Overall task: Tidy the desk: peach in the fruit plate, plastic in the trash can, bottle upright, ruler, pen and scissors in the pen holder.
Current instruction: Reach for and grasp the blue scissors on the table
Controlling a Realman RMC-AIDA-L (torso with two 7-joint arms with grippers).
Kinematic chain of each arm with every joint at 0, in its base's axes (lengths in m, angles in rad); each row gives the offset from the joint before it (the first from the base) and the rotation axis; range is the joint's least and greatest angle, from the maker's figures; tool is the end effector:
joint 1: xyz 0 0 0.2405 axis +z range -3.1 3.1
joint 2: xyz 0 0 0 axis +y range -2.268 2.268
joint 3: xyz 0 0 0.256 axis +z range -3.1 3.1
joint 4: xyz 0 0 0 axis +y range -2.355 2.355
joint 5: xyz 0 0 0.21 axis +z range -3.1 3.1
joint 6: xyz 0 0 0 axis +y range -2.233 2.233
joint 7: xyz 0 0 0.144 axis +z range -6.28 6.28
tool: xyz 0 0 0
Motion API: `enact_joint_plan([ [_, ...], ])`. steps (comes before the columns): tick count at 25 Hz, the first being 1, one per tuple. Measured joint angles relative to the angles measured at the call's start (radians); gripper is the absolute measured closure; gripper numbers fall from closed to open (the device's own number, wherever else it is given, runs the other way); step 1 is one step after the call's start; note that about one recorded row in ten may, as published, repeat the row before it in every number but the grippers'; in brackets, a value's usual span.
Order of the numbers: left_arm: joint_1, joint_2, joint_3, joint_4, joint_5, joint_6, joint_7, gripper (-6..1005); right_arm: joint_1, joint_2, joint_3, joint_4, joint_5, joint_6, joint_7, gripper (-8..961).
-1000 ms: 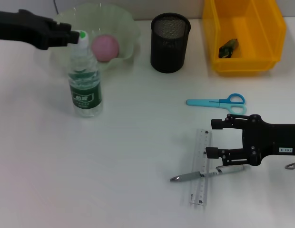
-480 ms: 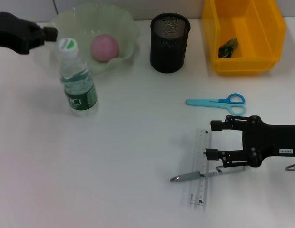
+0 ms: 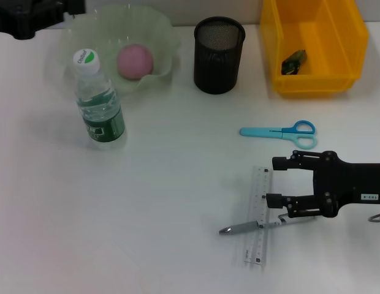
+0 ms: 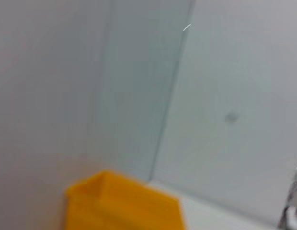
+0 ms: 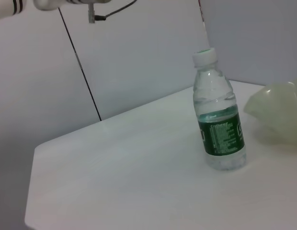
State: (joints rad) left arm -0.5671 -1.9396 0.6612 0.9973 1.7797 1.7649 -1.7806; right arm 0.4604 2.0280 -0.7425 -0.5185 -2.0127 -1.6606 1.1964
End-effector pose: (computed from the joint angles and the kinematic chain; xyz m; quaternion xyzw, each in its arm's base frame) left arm -0.2018 0.3577 0.1255 -0.9241 -0.1819 -0.3039 0.1433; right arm 0.2903 0.2841 -0.0108 -0.9513 0.1857 0.2364 0.0679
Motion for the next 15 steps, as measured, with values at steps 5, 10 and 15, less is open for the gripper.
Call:
enact_joint_plan([
  [5, 0.008, -0.044, 0.001, -0.056, -0.039, 0.030, 0.086, 866, 0.000, -0.003, 0.003, -0.014, 0.000, -0.001, 0.003, 128],
  [10, 0.029, -0.104, 0.005, -0.172, -0.046, 0.036, 0.248, 740, 0.001, -0.016, 0.009, -0.021, 0.003, -0.007, 0.015, 128],
  [15, 0.050, -0.126, 0.040, -0.351, -0.044, 0.032, 0.512, 533, 0.008, -0.034, 0.013, -0.037, 0.009, -0.027, 0.045, 129],
])
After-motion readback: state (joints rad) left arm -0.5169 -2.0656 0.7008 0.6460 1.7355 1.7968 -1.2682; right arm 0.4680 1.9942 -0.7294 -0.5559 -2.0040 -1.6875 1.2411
